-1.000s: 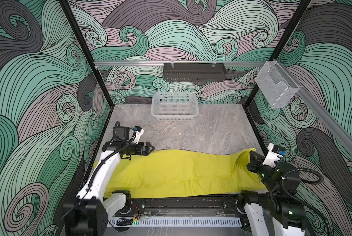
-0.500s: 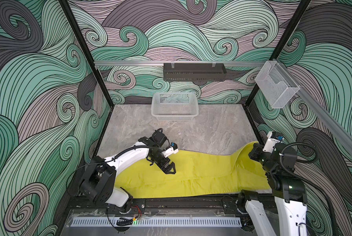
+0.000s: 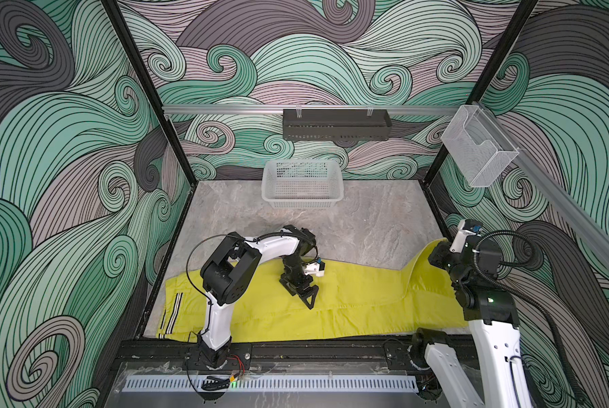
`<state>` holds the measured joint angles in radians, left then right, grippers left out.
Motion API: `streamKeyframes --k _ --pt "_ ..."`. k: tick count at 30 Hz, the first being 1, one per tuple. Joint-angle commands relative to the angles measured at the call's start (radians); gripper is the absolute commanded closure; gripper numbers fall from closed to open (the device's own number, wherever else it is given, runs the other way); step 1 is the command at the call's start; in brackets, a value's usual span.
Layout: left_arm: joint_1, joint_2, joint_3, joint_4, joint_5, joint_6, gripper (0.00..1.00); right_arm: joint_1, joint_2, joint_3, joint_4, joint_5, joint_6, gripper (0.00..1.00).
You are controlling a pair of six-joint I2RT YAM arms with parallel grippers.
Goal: Roll up the long pants
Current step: Move the long pant to the center of the board.
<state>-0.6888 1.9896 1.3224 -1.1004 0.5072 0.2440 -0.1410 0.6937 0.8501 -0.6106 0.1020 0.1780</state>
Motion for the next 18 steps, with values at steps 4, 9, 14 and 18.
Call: streamKeyframes --k 4,9,14,18 --pt "0.118 0.151 0.143 0.154 -0.159 0.088 0.01 -0.056 0.209 0.011 0.316 -0.043 -0.058 1.0" --pt "0.221 0.245 0.345 0.101 -0.125 0.117 0.02 -0.148 0.438 0.129 0.375 -0.181 -0.024 1.0" --pt "0.283 0.3 0.477 0.036 -0.129 0.232 0.01 -0.209 0.585 0.24 0.469 -0.261 -0.04 1.0" --pt "0.318 0.285 0.485 -0.03 -0.139 0.279 0.01 -0.218 0.645 0.351 0.4 -0.272 -0.143 1.0"
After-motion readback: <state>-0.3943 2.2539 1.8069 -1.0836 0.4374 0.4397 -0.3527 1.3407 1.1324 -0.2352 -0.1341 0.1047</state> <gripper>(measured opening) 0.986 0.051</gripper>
